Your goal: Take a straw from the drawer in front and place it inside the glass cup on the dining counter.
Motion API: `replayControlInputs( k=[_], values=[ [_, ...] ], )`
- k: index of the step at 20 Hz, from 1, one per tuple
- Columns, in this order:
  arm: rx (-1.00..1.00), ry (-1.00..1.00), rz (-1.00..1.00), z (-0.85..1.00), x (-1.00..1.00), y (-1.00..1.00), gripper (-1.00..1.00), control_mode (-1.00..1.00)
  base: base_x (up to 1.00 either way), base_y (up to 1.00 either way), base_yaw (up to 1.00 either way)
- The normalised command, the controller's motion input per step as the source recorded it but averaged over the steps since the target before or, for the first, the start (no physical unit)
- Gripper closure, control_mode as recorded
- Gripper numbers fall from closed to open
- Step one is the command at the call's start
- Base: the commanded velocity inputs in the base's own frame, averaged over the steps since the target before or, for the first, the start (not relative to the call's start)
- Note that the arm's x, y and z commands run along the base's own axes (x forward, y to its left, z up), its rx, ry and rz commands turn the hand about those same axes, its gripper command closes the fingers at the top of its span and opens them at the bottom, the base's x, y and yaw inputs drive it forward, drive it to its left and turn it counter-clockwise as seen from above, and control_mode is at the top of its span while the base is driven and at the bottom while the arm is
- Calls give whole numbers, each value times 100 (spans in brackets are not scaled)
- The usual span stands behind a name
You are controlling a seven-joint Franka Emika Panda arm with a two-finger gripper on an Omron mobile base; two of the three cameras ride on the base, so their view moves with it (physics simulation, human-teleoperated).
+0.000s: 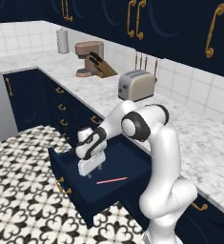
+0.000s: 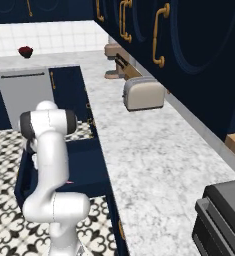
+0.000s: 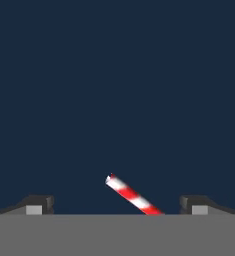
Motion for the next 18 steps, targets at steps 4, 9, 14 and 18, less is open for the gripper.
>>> replayControlInputs(
  k=[4,9,14,18],
  values=[
    [0,0,23,-8,-29,-18,-100,-100,0,0,0],
    [3,0,20,-15,-9,-16,-100,-100,0,0,0],
    [5,0,20,-35,0,-4,-100,-100,0,0,0],
    [4,0,18,-41,3,0,-100,-100,0,0,0]
  ],
)
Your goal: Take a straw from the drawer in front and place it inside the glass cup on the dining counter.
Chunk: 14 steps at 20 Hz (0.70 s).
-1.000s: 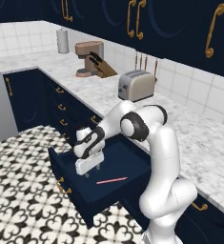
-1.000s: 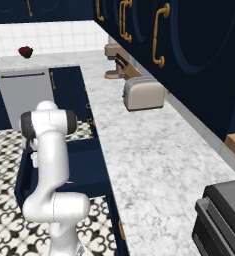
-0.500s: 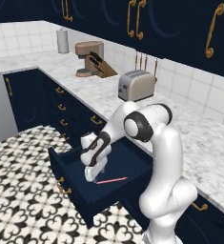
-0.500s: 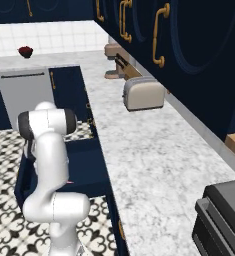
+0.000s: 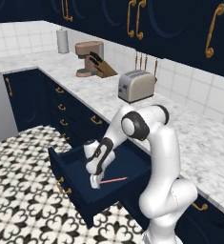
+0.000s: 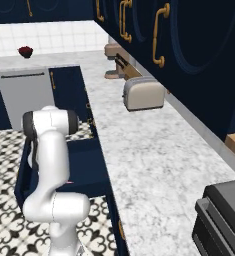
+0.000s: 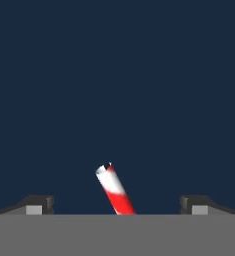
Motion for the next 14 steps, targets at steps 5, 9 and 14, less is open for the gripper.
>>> replayControlInputs(
  k=[5,9,14],
  values=[
    [3,0,15,-22,22,0,-100,-100,0,0,0],
    [2,0,12,-27,13,0,-100,-100,0,0,0],
    [0,-5,10,-44,-9,-1,100,-100,0,0,0]
  ],
)
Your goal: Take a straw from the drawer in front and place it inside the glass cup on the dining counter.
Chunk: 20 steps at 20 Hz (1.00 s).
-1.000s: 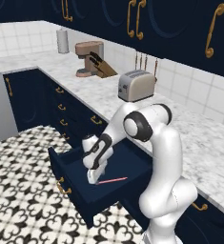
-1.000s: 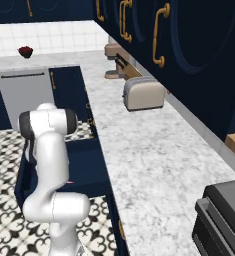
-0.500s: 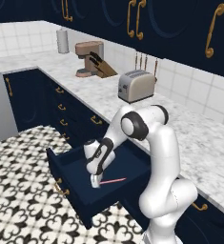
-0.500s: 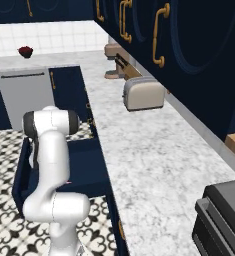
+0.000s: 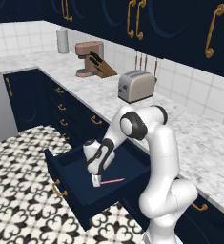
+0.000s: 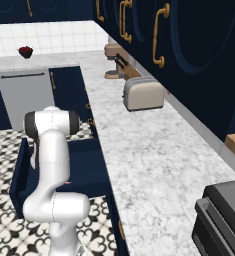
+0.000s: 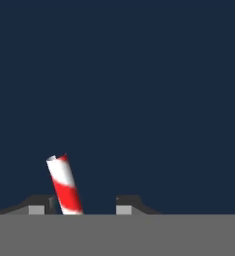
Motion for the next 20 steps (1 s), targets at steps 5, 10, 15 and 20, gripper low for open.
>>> replayControlInputs(
  k=[5,10,15,20],
  values=[
    [0,-12,9,-61,-25,-1,100,-100,0,0,0],
    [8,-4,5,-50,-4,-6,100,-100,0,0,0],
    [18,1,1,-26,12,-5,100,-100,0,0,0],
    [8,0,0,-10,0,0,100,-100,0,0,0]
  ],
)
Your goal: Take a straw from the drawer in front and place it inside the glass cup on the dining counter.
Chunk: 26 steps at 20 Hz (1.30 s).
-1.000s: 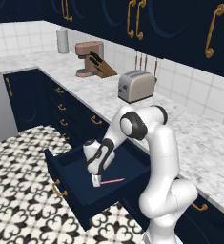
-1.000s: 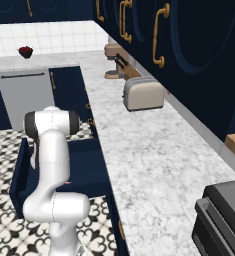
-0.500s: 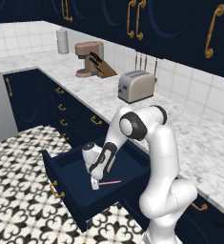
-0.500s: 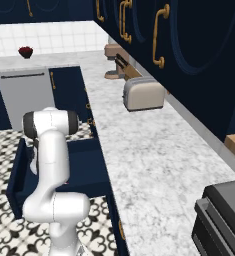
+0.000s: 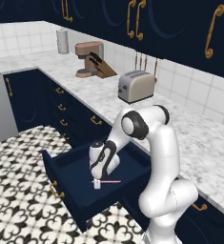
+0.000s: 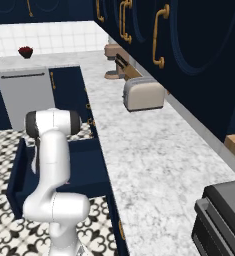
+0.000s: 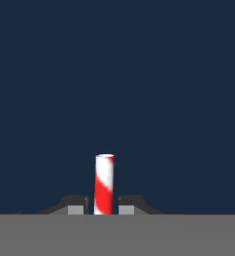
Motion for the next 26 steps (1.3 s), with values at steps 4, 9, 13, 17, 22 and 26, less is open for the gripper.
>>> replayControlInputs(
  k=[4,9,13,17,22,26],
  values=[
    [0,-2,0,1,0,0,100,-100,0,0,0],
    [1,0,-1,38,-2,0,100,-100,0,0,0],
    [7,-3,-1,100,-9,13,100,-100,0,0,0],
    [7,0,0,100,0,27,100,-100,0,0,0],
    [3,0,-5,100,7,36,100,-100,0,0,0],
    [0,0,-16,100,1,36,100,-100,0,0,0]
  ],
)
